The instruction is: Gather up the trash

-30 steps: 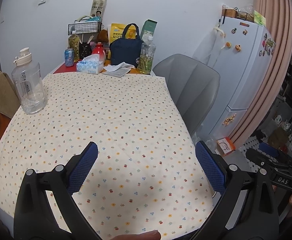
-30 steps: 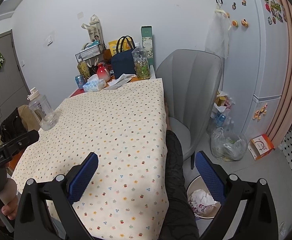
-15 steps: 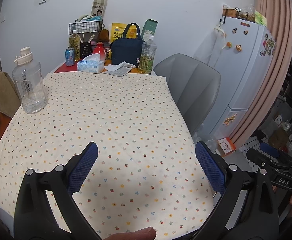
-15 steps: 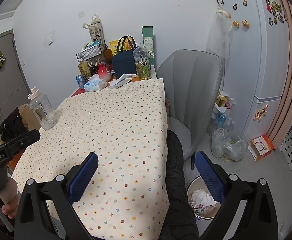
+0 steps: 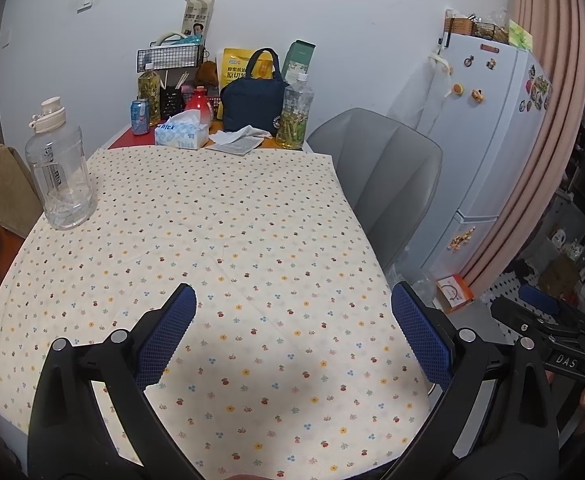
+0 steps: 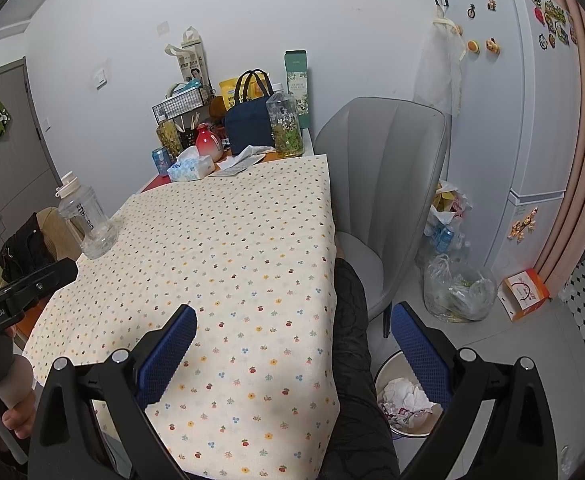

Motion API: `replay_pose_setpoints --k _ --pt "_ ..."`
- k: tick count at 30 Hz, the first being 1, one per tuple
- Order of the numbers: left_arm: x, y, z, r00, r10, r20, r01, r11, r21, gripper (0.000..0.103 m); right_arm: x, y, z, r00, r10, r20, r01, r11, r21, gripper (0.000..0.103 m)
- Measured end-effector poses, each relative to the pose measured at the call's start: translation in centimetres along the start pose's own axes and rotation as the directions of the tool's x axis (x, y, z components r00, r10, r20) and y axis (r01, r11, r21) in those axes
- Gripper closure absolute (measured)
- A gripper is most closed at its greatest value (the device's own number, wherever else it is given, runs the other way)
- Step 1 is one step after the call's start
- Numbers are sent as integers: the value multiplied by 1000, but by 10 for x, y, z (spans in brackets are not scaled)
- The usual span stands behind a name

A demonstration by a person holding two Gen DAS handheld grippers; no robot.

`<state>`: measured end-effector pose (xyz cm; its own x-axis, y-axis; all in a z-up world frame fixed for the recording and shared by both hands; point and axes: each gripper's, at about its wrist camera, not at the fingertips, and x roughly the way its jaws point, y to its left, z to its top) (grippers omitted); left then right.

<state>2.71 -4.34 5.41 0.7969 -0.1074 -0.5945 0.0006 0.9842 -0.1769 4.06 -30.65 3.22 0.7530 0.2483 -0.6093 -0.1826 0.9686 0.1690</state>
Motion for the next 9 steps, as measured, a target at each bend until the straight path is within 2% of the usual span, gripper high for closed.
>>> replay_pose_setpoints --k 9 --pt "2 1 0 1000 -4 1 4 1000 2 6 2 0 -2 1000 2 -4 -2 1000 -1 8"
